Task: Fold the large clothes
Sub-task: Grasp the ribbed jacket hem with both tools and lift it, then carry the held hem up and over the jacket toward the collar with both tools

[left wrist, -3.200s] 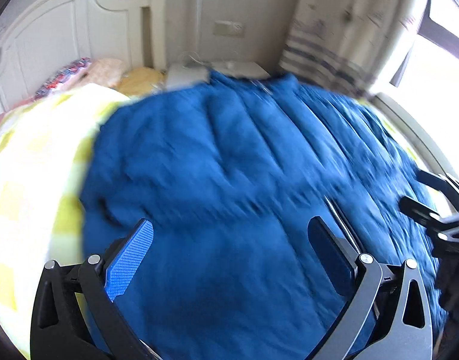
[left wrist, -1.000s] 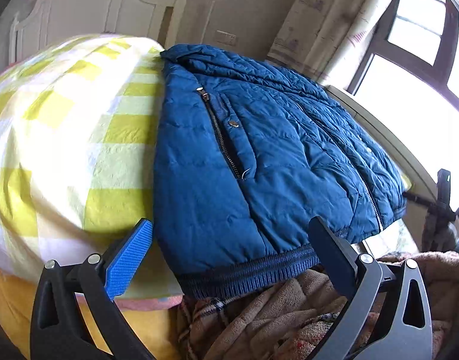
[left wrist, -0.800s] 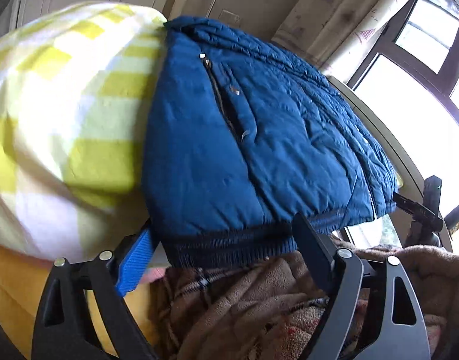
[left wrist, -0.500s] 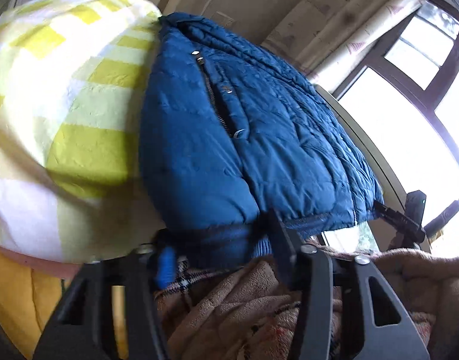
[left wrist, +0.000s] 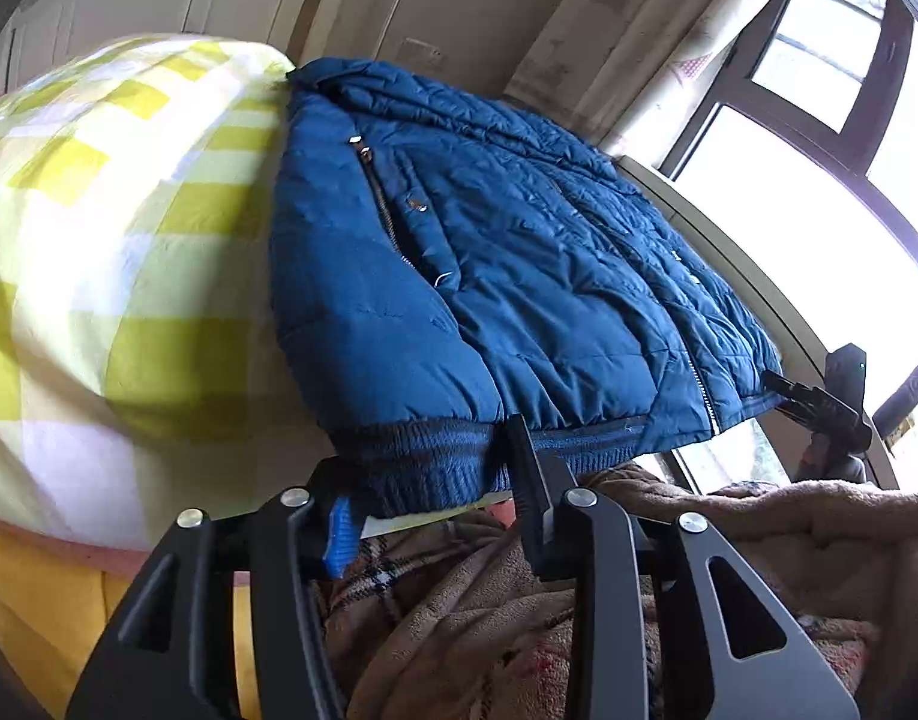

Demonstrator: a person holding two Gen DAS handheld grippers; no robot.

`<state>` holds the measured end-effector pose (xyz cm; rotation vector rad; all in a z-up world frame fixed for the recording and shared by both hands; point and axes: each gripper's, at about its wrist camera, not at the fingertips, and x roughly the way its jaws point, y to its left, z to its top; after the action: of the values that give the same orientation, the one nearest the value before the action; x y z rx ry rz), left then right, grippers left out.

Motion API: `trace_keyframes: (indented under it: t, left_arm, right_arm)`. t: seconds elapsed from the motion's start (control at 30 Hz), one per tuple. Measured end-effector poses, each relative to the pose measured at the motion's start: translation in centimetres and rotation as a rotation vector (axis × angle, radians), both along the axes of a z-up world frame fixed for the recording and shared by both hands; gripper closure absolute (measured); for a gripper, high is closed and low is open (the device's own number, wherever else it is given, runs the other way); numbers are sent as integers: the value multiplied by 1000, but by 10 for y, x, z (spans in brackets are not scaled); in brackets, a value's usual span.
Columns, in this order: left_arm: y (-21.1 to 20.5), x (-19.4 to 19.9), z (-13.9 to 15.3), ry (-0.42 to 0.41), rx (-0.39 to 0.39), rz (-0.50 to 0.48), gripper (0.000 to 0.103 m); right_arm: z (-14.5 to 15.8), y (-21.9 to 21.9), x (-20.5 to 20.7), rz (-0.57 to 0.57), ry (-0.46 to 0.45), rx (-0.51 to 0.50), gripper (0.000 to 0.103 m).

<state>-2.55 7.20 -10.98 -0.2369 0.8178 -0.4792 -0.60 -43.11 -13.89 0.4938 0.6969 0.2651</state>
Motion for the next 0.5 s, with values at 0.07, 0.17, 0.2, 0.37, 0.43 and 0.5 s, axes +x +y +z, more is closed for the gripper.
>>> trace_keyframes:
  t: [0.07, 0.17, 0.2, 0.37, 0.43, 0.5]
  left_arm:
    - [1, 4, -5, 13, -19, -9, 21]
    - [-4, 9, -6, 8, -25, -9, 25]
    - [-5, 7, -4, -2, -14, -4, 31]
    - [8, -4, 12, -53, -109, 0, 68]
    - [5, 1, 14, -57, -105, -13, 68]
    - [0, 10, 13, -53, -96, -7, 67]
  right_arm:
    - [-7, -3, 3, -4, 5, 27, 42]
    - [-17, -5, 6, -10, 5, 68, 45]
    - [-18, -3, 6, 5, 0, 77, 64]
    - [8, 11, -11, 72, -69, 35, 86]
    - [15, 12, -8, 76, -85, 33, 84]
    - [15, 13, 0, 70, -81, 23, 69]
